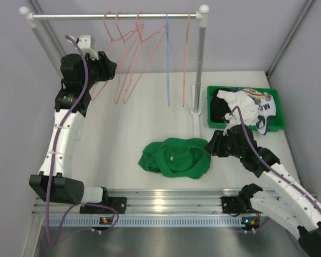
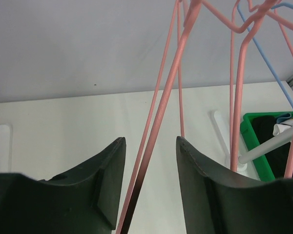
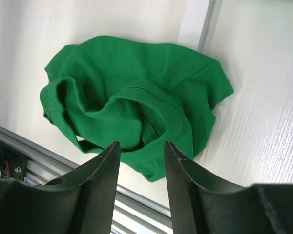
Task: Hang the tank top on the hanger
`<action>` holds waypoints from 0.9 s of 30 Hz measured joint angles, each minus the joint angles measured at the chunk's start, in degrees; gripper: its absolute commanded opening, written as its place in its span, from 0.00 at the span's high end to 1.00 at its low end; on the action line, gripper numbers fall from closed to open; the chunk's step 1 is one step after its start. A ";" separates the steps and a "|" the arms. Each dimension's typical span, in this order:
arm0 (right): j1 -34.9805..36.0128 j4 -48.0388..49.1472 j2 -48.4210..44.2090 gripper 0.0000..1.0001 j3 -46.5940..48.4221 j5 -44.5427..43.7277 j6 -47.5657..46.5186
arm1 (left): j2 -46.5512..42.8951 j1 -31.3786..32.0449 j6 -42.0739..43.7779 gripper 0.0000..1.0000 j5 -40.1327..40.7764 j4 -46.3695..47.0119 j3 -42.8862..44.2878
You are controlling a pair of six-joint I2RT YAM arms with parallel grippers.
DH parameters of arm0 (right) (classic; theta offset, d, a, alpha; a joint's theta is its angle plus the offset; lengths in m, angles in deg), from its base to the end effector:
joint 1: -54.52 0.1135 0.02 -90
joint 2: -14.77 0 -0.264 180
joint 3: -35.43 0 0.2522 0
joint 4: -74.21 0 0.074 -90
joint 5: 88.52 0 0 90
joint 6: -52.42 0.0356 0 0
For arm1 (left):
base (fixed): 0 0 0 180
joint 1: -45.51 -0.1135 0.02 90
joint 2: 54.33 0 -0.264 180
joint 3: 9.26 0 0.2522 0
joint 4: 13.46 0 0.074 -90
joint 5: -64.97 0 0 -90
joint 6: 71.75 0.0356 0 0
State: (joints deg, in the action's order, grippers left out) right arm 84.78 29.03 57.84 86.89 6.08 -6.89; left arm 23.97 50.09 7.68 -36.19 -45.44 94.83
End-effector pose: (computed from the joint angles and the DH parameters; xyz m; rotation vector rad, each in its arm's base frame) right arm 0.1405 0.0853 0.2650 -0.0376 2.2951 0.6624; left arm 0.3003 -0.0310 0.4700 0.0594 1.6886 -0.3621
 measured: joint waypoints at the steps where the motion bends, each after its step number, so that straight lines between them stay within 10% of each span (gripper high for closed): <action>1: 0.00 -0.31 0.24 0.60 0.11 -0.02 -0.15 | 0.00 0.00 0.00 0.51 -0.02 0.00 -0.17; 20: 0.00 -1.20 1.09 0.64 0.72 0.68 -0.79 | -0.02 0.00 -0.35 1.00 -0.59 0.02 -0.50; 27: 0.00 -1.20 1.09 0.67 0.72 0.70 -1.14 | -0.02 0.24 -0.48 1.00 -0.59 0.00 -0.20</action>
State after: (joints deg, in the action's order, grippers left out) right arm 84.78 27.82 58.93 87.61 6.78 -8.02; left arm 23.95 50.33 7.20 -36.78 -45.44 94.63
